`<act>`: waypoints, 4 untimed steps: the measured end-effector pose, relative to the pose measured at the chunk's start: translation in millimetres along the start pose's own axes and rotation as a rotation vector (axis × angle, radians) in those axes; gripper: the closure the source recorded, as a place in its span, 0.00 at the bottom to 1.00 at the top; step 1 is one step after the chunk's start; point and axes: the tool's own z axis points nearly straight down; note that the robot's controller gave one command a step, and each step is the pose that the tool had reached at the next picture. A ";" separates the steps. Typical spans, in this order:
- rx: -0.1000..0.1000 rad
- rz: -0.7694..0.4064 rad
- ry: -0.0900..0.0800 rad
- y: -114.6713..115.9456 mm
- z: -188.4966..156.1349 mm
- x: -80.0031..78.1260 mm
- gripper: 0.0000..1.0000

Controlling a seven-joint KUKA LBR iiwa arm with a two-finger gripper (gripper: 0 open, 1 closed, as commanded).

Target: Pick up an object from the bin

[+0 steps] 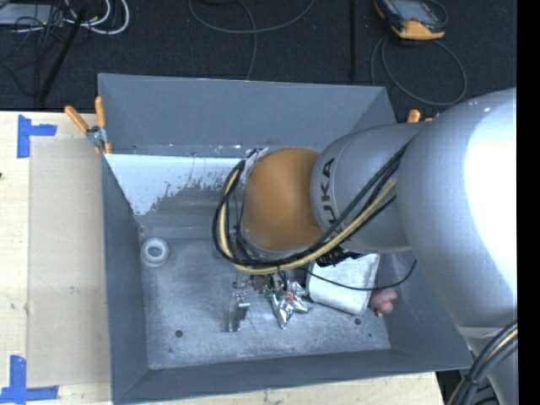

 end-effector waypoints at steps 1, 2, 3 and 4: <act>0.002 -0.225 -0.003 -127.0 -3.9 26.2 0.00; 0.000 -0.222 0.001 -125.8 -4.6 25.1 0.00; 0.000 -0.216 0.003 -125.1 -4.9 24.6 0.00; 0.000 -0.208 0.004 -124.5 -5.0 24.5 0.00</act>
Offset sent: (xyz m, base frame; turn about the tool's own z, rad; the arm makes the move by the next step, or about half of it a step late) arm -0.0249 -0.1265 0.0011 -0.2282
